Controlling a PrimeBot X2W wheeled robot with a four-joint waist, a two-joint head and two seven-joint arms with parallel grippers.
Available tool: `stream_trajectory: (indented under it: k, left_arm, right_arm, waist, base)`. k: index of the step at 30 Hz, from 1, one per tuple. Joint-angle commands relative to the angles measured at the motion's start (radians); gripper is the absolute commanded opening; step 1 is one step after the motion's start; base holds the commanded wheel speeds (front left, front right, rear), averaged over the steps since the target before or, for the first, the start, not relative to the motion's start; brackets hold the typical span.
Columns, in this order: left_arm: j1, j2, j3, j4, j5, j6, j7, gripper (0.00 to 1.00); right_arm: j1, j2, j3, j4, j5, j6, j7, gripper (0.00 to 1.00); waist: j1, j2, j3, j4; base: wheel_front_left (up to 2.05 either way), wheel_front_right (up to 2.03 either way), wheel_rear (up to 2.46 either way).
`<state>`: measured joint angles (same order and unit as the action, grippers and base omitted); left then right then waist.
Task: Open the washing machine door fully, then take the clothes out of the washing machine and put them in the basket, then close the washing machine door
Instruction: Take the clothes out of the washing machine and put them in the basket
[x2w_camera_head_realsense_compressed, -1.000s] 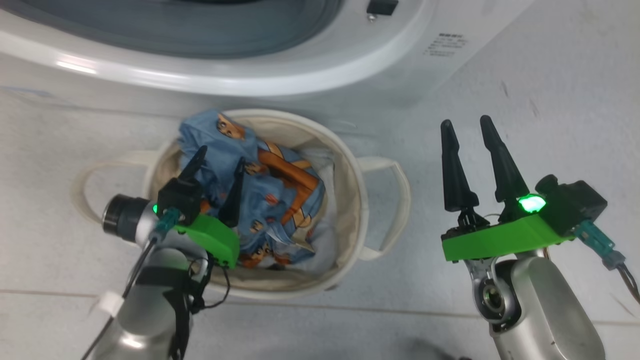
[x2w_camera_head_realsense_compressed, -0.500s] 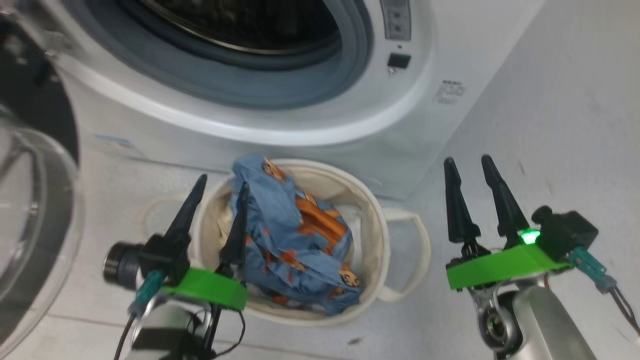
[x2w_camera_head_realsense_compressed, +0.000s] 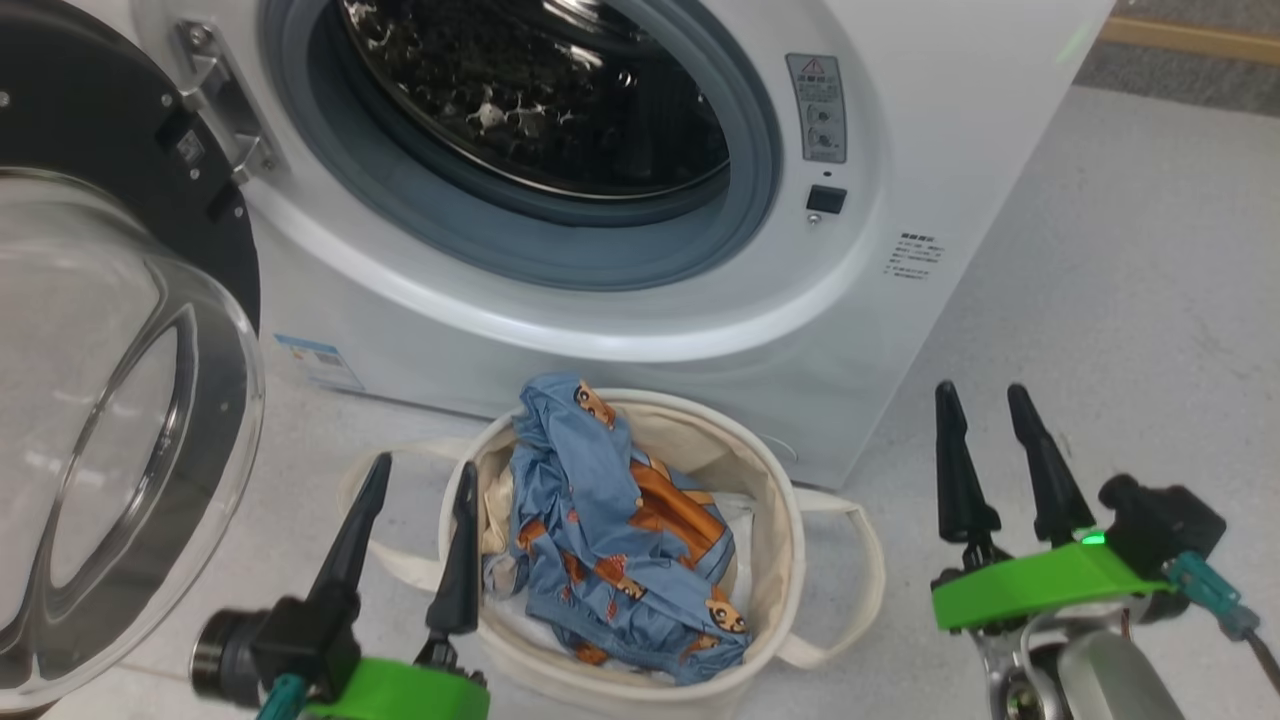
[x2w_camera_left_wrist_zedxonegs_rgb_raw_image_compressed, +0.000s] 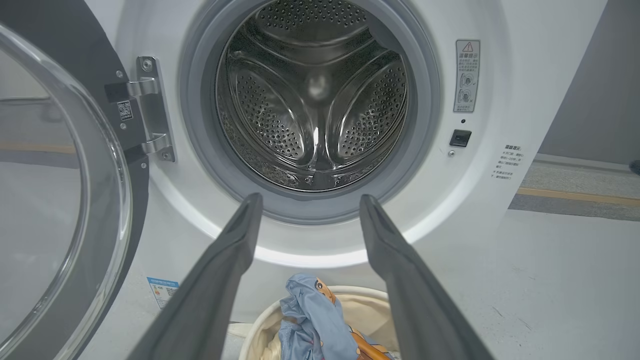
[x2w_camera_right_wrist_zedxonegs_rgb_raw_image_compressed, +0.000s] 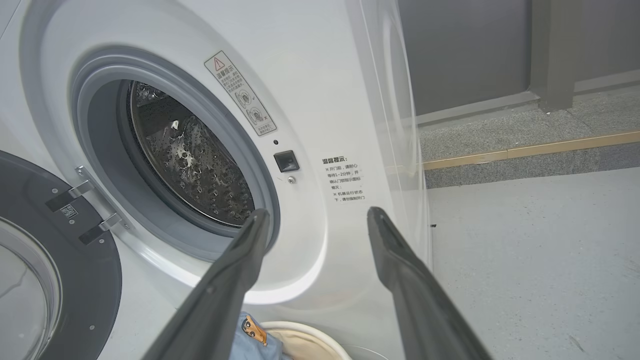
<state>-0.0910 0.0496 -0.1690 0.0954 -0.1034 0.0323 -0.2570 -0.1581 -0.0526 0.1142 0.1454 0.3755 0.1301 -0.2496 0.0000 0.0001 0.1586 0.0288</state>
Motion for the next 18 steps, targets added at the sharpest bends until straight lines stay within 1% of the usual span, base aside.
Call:
stream_trajectory:
  k: [1, 10, 18]
  left_arm:
    - [0.004, 0.001, 0.042, -0.046, -0.016, 0.01, -0.005, 1.0]
    - [0.04, 0.001, 0.029, -0.03, -0.01, 0.005, -0.005, 1.0]
    - [0.043, 0.001, 0.015, -0.026, -0.02, 0.009, -0.005, 1.0]
  right_arm:
    - [0.006, 0.002, 0.021, -0.024, 0.007, 0.001, -0.012, 1.0]
    - [0.027, 0.002, 0.027, -0.001, 0.0, 0.001, -0.012, 1.0]
    - [0.033, 0.002, 0.033, 0.0, 0.001, 0.001, -0.012, 1.0]
  waist:
    - [0.0, -0.0001, -0.012, -0.003]
    - [0.0, -0.0001, -0.052, -0.022]
    - [0.0, -0.0001, -0.059, -0.031]
  base:
    - [0.0, 0.0, 0.0]
    - [0.0, 0.0, 0.0]
    - [0.0, 0.0, 0.0]
